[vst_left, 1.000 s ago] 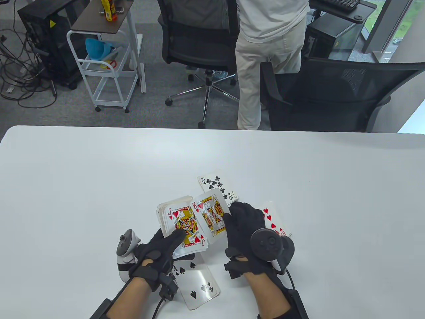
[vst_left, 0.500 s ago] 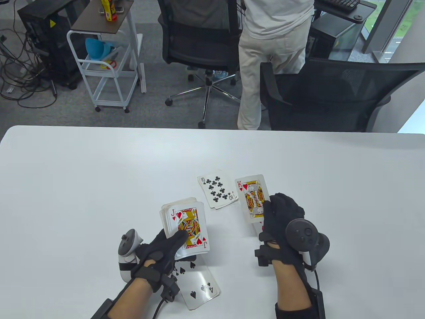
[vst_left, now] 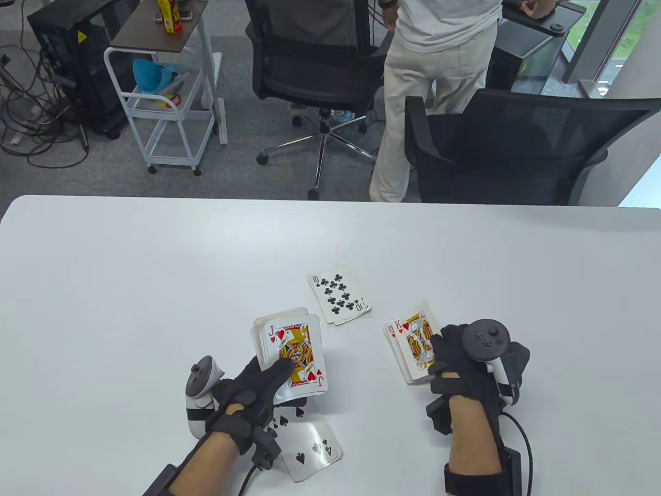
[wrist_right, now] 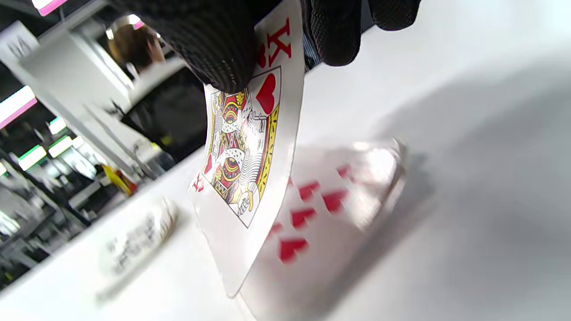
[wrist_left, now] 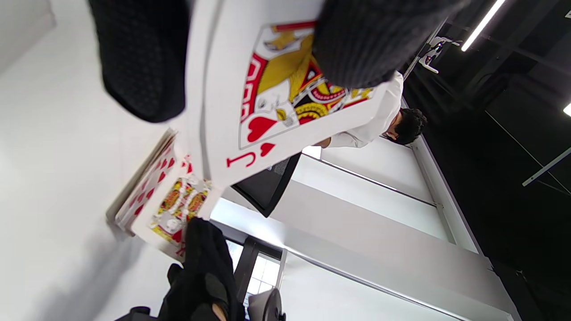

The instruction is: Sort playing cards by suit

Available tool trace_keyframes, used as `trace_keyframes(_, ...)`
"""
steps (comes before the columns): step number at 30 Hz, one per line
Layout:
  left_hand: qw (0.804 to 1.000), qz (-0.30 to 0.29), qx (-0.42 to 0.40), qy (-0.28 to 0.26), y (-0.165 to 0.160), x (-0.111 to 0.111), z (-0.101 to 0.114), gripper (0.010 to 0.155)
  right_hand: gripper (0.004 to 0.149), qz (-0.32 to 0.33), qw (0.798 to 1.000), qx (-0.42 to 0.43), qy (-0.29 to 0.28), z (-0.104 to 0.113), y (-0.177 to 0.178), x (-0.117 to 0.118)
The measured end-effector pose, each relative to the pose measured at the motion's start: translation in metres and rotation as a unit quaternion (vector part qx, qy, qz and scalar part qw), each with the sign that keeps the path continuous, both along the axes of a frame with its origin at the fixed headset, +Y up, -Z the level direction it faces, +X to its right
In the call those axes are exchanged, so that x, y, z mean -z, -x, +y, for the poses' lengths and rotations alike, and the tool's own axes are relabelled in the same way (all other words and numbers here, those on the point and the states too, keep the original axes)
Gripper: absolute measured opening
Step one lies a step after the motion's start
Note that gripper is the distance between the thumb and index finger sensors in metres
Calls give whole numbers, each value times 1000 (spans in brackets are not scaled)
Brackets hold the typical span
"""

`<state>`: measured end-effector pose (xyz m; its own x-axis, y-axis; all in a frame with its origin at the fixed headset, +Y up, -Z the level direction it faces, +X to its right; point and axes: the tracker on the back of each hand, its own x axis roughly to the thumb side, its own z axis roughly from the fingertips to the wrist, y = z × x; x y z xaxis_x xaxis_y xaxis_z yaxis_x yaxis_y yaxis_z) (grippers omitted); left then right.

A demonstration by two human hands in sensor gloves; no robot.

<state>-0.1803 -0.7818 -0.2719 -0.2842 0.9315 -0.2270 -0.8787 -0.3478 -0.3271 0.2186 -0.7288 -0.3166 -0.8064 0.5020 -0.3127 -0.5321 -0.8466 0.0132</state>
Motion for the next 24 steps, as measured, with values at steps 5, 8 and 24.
trace_keyframes(5,1000,0,0,0,2,0,0,61,40,-16,992,-120,31,-22,17,12)
trace_keyframes(8,1000,1,-1,0,3,0,0,61,45,-32,987,-157,32,-27,20,15)
trace_keyframes(24,1000,4,3,0,2,1,-1,60,50,78,981,-68,-165,19,74,-14)
